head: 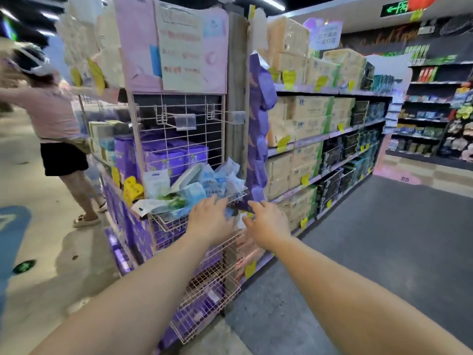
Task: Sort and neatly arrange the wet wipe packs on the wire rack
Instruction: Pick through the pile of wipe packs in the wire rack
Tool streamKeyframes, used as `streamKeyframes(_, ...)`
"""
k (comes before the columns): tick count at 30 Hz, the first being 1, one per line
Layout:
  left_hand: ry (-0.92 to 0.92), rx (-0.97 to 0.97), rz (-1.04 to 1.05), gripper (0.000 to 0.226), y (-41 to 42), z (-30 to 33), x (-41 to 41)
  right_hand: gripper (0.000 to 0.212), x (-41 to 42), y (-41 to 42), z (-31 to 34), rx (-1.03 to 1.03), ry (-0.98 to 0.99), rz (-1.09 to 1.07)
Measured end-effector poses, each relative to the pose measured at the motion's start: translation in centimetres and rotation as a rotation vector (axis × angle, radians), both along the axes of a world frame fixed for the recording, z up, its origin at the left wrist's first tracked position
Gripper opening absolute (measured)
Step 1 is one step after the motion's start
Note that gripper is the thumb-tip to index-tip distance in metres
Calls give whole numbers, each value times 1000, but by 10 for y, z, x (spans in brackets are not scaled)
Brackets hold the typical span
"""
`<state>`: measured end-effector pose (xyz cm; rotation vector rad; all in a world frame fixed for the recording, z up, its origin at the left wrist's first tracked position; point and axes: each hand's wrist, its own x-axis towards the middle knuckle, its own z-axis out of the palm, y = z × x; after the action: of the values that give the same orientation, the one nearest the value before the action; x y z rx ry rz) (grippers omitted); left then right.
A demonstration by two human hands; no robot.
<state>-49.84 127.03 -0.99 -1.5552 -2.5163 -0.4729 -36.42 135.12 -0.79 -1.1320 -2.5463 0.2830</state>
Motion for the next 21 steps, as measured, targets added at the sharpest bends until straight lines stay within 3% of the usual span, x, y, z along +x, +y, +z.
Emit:
streamKeyframes(12, -60, 59, 307, 55, 141, 6, -44, 49, -67, 202, 9, 36, 3, 251)
streamKeyframes(21, 4, 28, 379, 67, 164, 4, -88, 56, -130, 251, -13, -138, -34, 418)
